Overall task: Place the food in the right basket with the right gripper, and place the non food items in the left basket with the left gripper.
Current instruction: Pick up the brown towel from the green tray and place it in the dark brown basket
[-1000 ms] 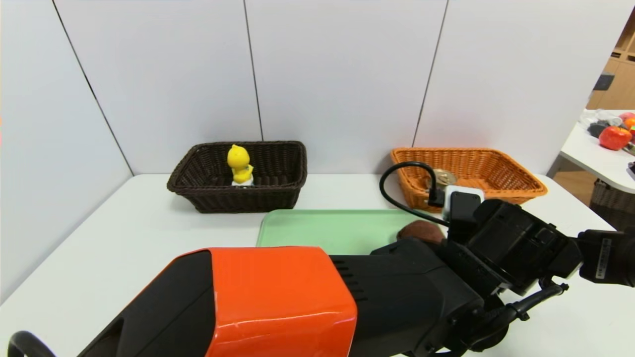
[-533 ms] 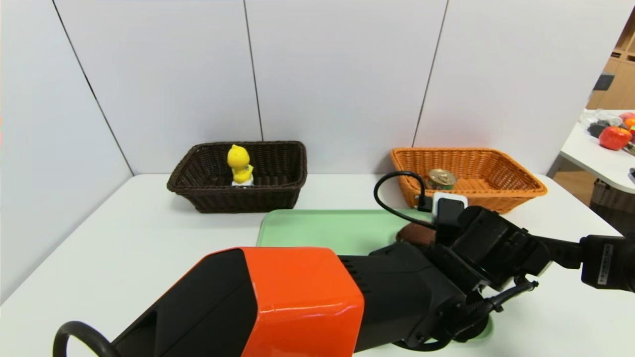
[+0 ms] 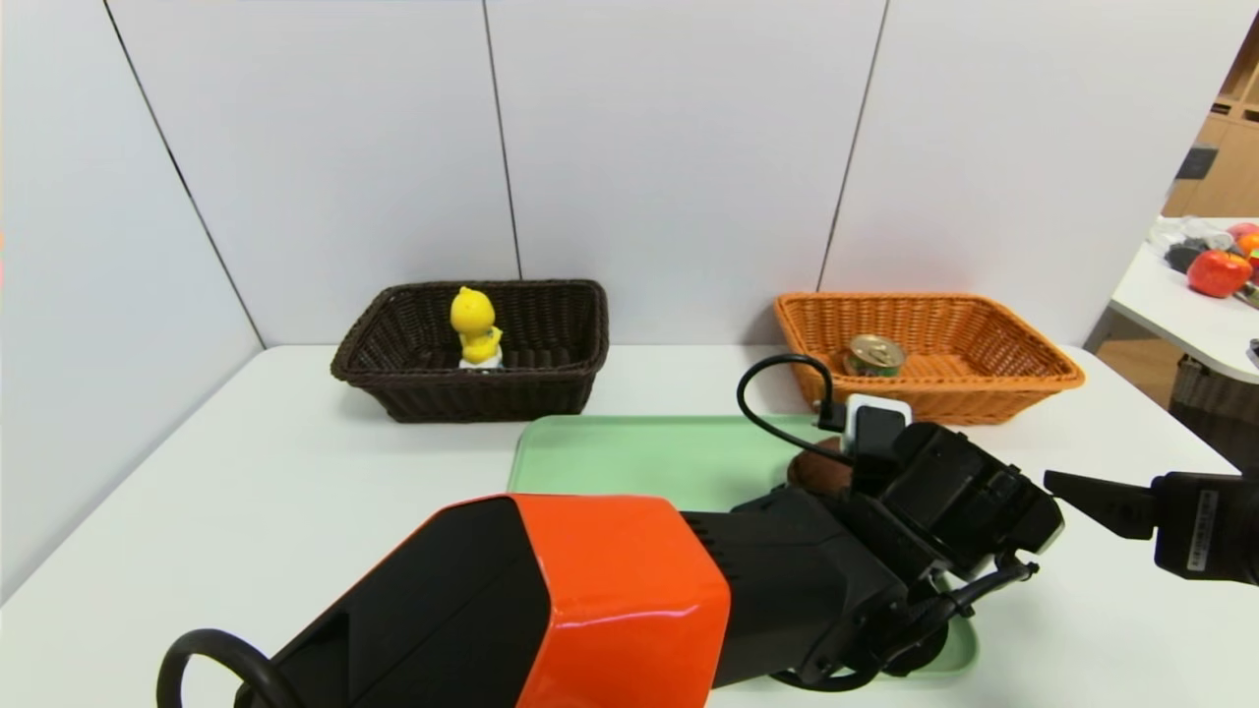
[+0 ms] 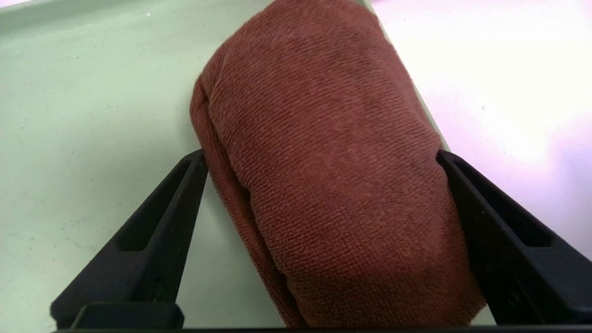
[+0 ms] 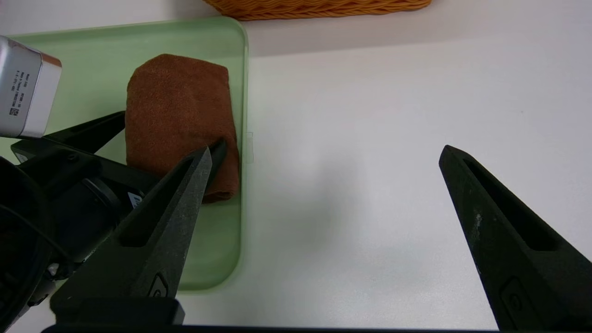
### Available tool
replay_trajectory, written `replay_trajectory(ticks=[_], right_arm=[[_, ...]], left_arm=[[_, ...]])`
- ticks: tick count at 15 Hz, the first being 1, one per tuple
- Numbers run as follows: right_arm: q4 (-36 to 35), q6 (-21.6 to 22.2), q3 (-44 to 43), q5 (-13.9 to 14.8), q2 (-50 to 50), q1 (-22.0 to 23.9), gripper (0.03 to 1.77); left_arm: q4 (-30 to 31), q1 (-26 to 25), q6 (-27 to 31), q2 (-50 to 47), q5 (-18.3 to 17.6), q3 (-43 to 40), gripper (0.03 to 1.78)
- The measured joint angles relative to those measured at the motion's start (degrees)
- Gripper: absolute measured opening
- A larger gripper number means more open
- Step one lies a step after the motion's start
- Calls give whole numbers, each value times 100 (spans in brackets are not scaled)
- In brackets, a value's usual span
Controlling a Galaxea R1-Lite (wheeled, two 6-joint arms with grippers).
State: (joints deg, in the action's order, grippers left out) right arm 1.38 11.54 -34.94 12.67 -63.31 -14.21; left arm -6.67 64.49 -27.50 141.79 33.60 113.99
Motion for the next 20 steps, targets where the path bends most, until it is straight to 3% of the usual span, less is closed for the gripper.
replay_trajectory(ticks=[3,6,12,17,20], right_arm=[[0,-2,7,0,2,0,170],[-1,-2,5,1,2,0,170],[-1,-11,5,-2,33,0,170],[-1,-22,10,4,99,0,170],[-4,-28,10,1,134,2,170]], left_arm=[[4,-7,-4,27,-20,0,163],[2,-7,38,24,-17,0,118],[56,-7,176,-37,-6,-7,51],[-5,-11,300,-391,22,-33,51],[-416,-116,334,-731,35,-104,51]])
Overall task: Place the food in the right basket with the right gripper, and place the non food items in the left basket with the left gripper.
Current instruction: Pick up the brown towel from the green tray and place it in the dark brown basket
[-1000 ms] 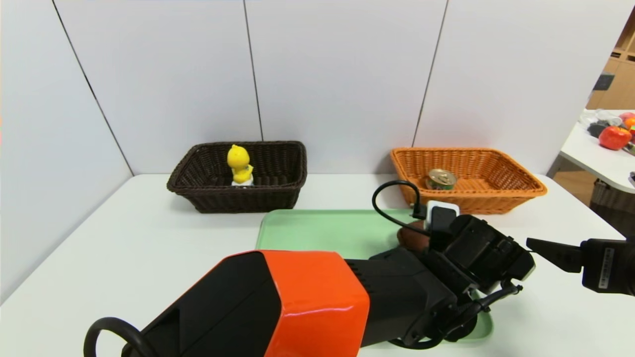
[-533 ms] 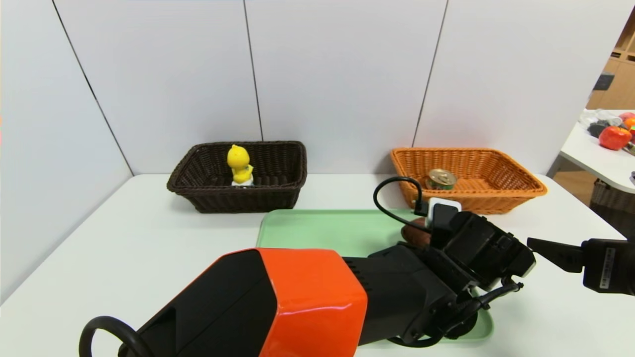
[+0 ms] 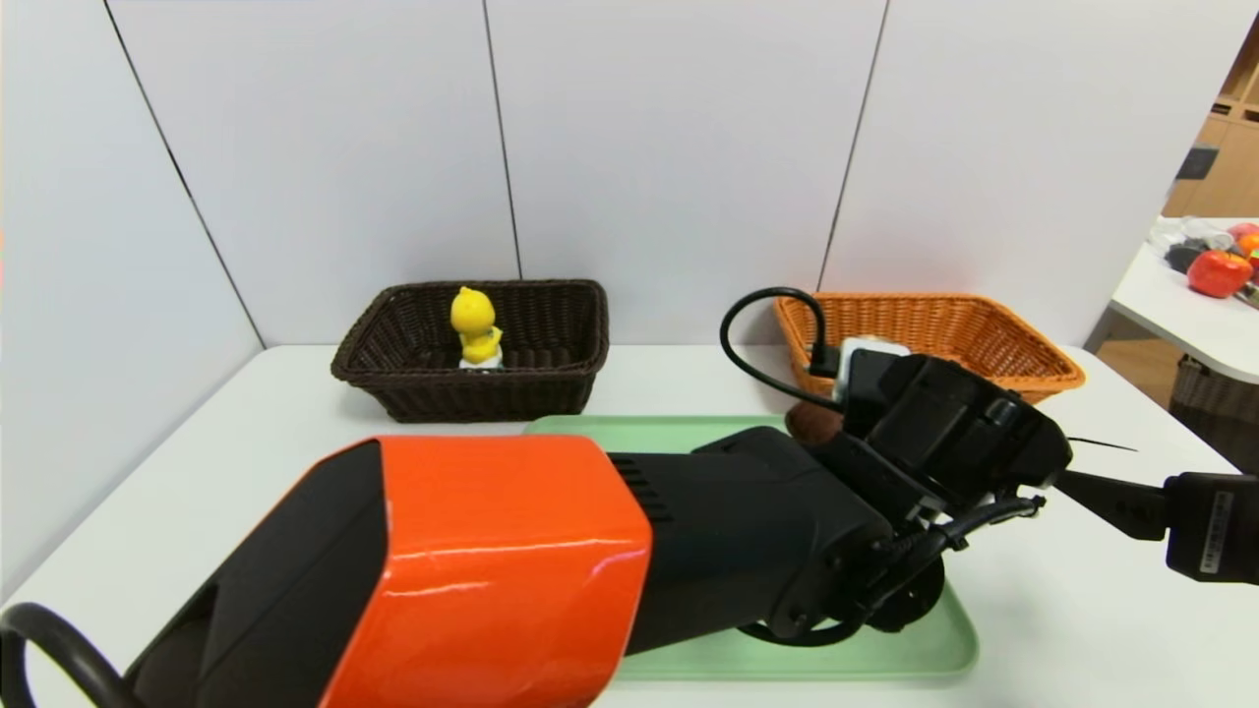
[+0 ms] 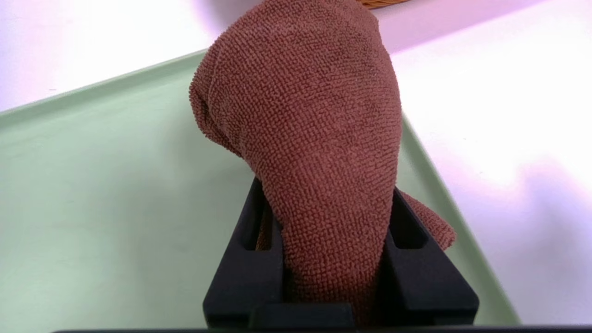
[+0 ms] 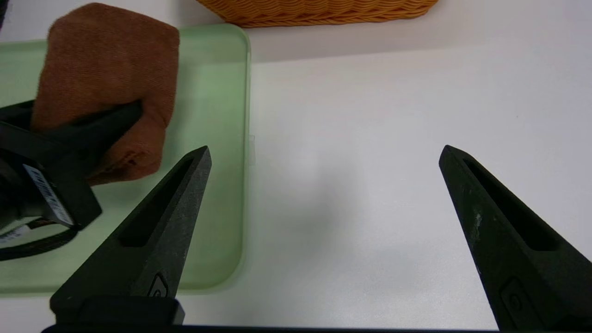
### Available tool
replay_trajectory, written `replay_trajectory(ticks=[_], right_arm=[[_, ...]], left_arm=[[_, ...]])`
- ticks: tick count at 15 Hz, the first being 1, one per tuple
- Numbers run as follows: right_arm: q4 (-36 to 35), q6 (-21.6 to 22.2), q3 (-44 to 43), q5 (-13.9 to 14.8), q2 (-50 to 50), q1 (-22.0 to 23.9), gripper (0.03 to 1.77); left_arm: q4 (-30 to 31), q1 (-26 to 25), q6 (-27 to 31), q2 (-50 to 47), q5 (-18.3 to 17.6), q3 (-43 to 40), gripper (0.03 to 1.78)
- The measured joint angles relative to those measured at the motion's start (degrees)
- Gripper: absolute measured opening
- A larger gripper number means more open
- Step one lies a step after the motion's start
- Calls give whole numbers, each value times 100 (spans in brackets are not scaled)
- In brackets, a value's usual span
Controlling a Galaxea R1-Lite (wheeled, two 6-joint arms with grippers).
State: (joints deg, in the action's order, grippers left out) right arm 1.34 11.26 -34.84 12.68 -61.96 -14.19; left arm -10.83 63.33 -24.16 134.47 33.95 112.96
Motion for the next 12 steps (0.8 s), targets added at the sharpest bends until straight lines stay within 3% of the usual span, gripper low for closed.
replay_trajectory(ticks=[6,12], right_arm=[[-2,9,4,-9,9,-80,170],[2,20,15,-9,28,-90,170]], left_arm=[[-610,-805,168,-805,17,-39,51],[-725,-1981,713,-1540,-74,-37,51]])
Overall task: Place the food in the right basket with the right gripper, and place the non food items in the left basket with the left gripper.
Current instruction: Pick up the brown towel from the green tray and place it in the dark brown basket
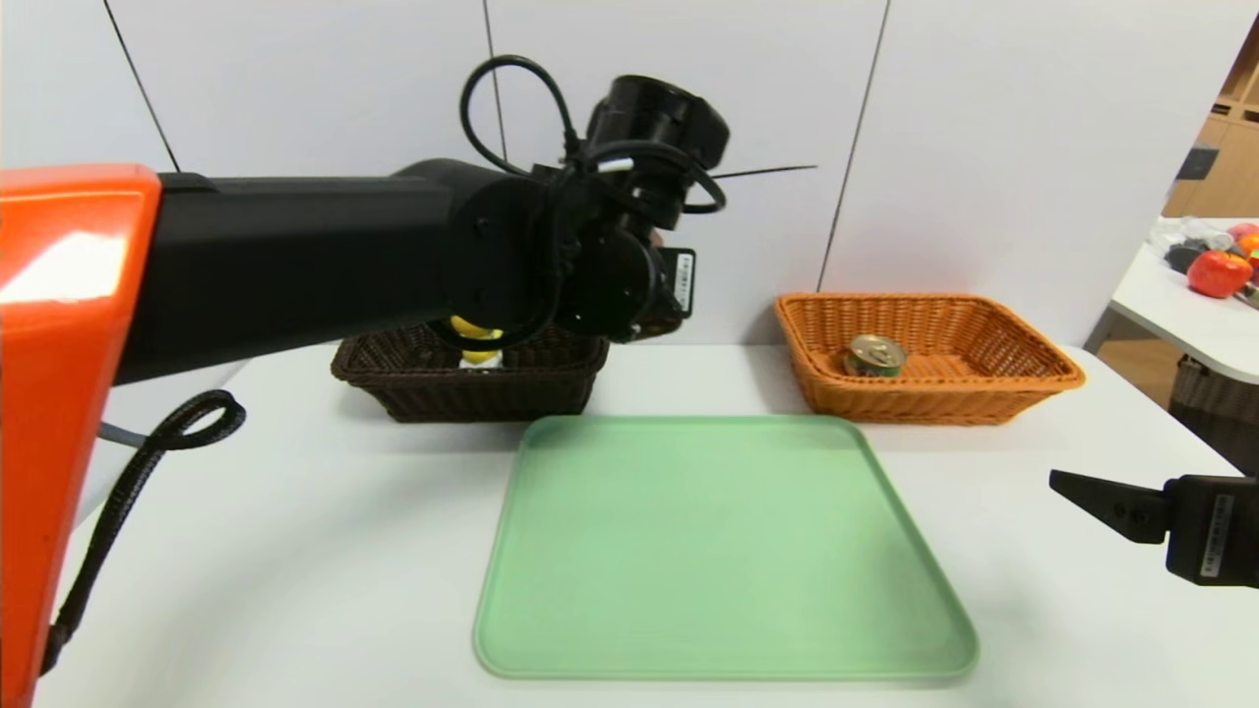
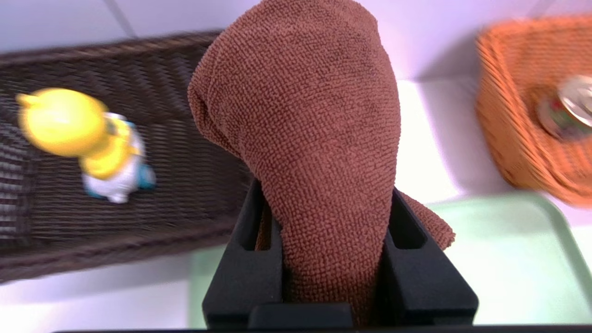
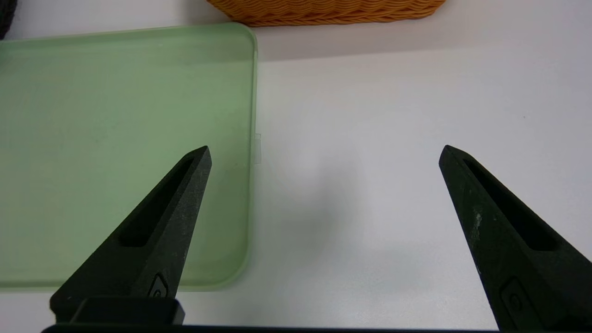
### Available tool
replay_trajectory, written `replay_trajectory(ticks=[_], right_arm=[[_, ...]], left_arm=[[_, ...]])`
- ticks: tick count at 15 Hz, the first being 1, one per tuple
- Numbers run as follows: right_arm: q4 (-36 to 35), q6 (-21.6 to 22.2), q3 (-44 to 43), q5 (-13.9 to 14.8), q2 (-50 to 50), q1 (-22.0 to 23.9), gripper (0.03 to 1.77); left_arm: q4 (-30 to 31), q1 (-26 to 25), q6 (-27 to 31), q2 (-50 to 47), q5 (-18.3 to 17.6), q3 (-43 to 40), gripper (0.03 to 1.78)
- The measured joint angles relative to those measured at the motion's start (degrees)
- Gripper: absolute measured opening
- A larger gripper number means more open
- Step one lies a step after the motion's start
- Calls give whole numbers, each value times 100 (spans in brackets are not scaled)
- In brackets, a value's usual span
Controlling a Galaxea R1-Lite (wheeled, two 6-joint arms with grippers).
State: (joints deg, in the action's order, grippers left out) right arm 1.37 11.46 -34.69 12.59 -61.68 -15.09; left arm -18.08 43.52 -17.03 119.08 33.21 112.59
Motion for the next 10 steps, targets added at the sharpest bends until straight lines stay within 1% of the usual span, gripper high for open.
replay_trajectory(ticks=[2,7,9,10], right_arm=[[-2,-9,0,-33,-5,-4,170],[-7,-33,-22,-85,-30,-10,170],[-7,-30,-30,-88,-50,-10,170],[-5,-28,-33,-89,-55,-10,170]], left_arm=[[-83,-411,61,-127,-210,0,51],[-204,-1477,251,-224,-997,0,51],[-210,-1740,273,-150,-1268,-13,51],[-215,-1779,273,-108,-1292,-33,51]])
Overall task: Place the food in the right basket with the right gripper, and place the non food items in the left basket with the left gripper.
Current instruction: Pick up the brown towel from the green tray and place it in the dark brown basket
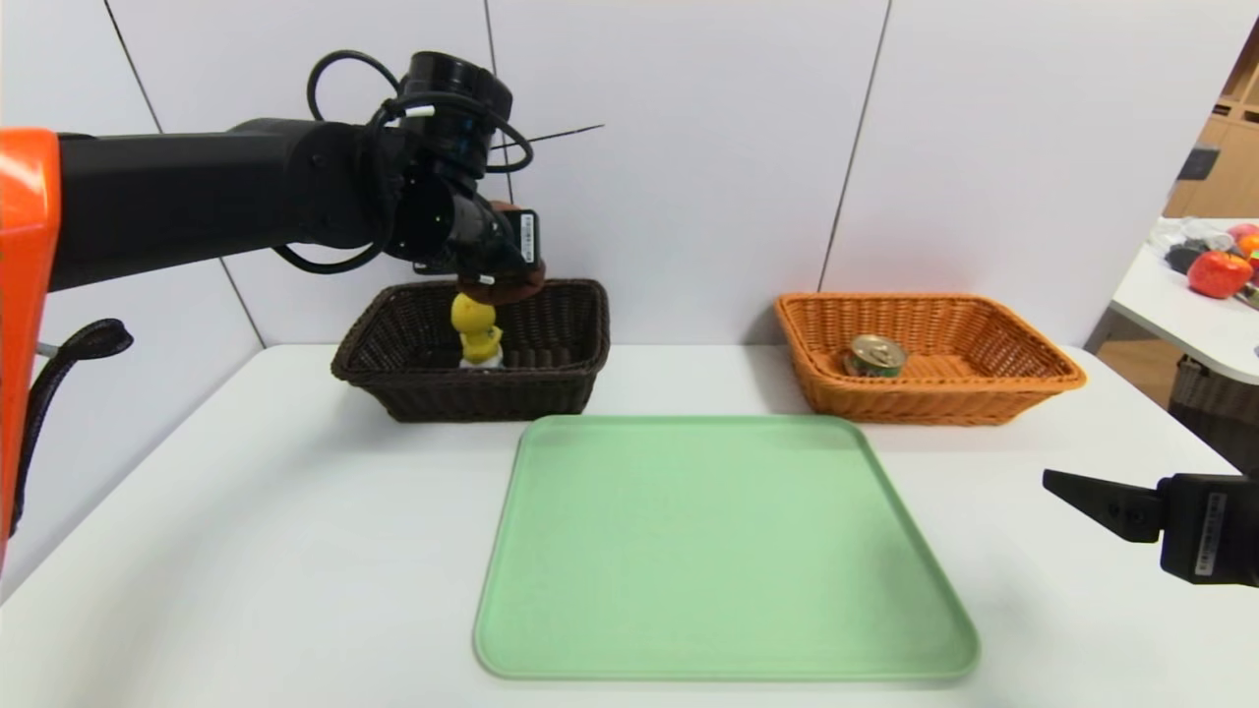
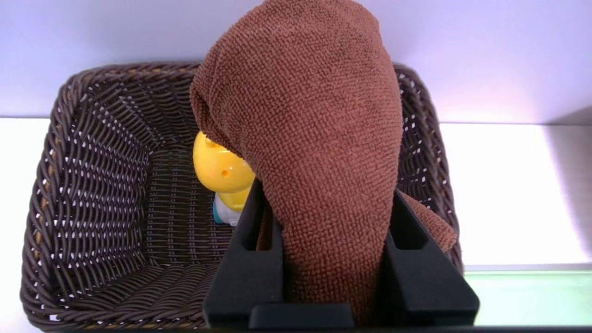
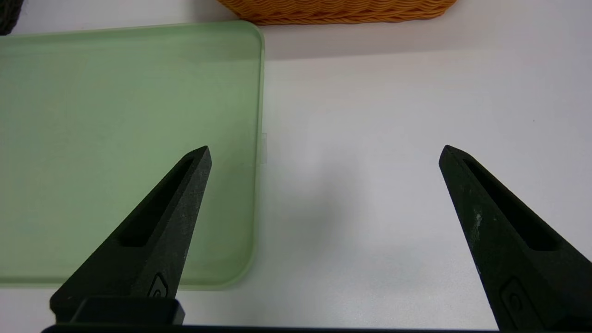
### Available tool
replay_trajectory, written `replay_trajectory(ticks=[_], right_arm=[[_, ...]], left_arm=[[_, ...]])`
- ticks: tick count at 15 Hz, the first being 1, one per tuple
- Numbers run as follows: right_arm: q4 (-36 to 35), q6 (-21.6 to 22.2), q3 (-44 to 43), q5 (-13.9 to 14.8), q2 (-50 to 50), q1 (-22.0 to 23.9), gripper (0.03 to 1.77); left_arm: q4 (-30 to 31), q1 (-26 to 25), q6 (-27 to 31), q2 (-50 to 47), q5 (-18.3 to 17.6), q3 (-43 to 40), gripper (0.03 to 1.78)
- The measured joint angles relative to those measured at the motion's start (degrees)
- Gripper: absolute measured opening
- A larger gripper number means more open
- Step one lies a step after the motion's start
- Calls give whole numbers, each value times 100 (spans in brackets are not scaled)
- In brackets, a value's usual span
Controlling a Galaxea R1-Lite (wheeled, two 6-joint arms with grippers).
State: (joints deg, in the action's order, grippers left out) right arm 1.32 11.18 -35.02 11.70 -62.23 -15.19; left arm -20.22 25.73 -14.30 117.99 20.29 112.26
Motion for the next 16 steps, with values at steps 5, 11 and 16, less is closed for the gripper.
replay_trajectory(ticks=[5,11,16], right_arm=[[-2,-10,-1,9,-9,0,170],[2,-13,29,11,22,1,170],[2,-2,127,20,105,6,170]], left_arm=[[74,119,-52,286,-321,-55,51],[317,255,-94,769,-805,-9,51],[523,179,-66,1037,-828,39,51]])
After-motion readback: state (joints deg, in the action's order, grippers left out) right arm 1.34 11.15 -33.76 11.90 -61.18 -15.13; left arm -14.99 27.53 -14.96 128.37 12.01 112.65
